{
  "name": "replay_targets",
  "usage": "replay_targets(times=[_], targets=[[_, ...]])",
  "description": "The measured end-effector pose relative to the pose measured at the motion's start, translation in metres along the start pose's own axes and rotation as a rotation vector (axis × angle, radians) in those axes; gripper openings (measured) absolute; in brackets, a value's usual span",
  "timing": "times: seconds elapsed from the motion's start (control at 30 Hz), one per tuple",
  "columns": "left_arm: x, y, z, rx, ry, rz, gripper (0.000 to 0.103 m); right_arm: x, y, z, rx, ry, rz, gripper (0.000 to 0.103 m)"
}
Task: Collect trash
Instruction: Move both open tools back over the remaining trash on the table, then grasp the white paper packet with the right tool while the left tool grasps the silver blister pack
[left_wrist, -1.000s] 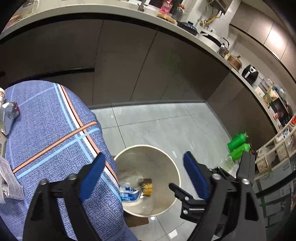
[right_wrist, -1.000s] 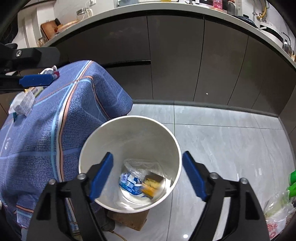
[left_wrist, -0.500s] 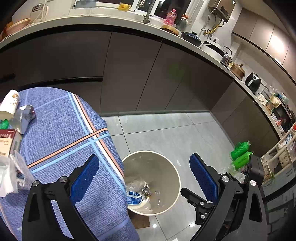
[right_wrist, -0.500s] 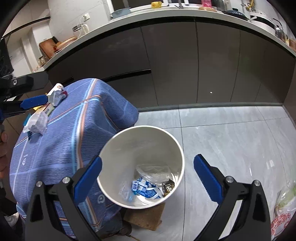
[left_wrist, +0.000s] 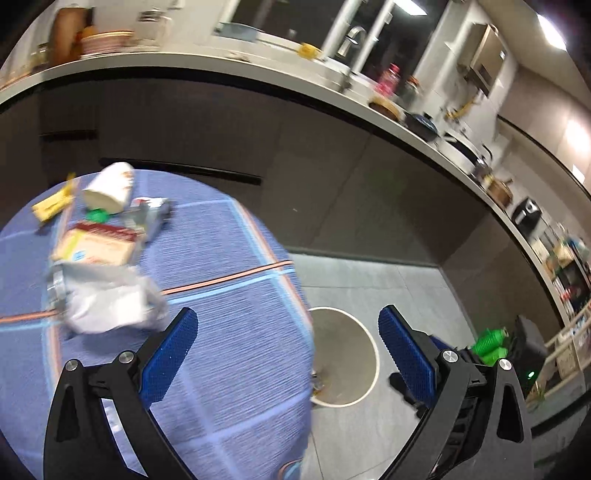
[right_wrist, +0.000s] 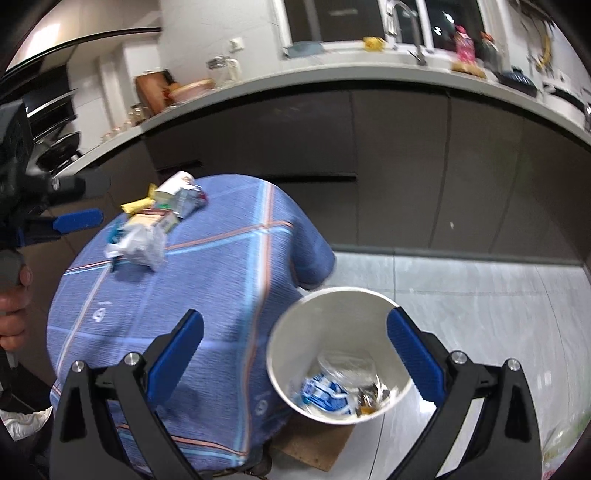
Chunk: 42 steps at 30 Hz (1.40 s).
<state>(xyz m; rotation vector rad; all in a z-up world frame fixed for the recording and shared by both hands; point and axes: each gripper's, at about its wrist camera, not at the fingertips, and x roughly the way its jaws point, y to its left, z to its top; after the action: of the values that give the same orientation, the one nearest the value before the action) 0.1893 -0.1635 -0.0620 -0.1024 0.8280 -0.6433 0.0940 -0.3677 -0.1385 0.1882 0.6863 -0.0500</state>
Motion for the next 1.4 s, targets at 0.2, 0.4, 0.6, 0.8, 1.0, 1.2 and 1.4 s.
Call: replay_targets(times=[0.2, 0.4, 0.6, 0.8, 1.0, 1.2, 1.4], targets=[[-0.051, 0.056, -0.023, -0.066, -0.06, 0.111, 0.095, -0.003, 0.035, 0.012, 0.011, -0.091, 0.132, 0.1], [-0.087, 0.102, -0.042, -0.129, -0.066, 0.182, 0.095, 0.014, 0.1, 0.03, -0.142, -0.027, 0.183, 0.1], [-0.107, 0.133, -0.054, -0.153, -0.081, 0.233, 0.094, 0.041, 0.158, 0.043, -0.232, 0.039, 0.273, 0.099], [-0.107, 0.154, -0.059, -0.168, -0.065, 0.218, 0.094, 0.075, 0.18, 0.05, -0.285, 0.082, 0.258, 0.088], [-0.093, 0.172, -0.059, -0.175, -0.022, 0.178, 0.082, 0.122, 0.192, 0.043, -0.364, 0.157, 0.201, 0.086], [-0.068, 0.191, -0.036, -0.224, 0.0, 0.135, 0.077, 0.153, 0.192, 0.045, -0.38, 0.185, 0.19, 0.079], [-0.026, 0.223, 0.007, -0.361, 0.022, 0.117, 0.071, 0.166, 0.192, 0.052, -0.37, 0.181, 0.207, 0.079]])
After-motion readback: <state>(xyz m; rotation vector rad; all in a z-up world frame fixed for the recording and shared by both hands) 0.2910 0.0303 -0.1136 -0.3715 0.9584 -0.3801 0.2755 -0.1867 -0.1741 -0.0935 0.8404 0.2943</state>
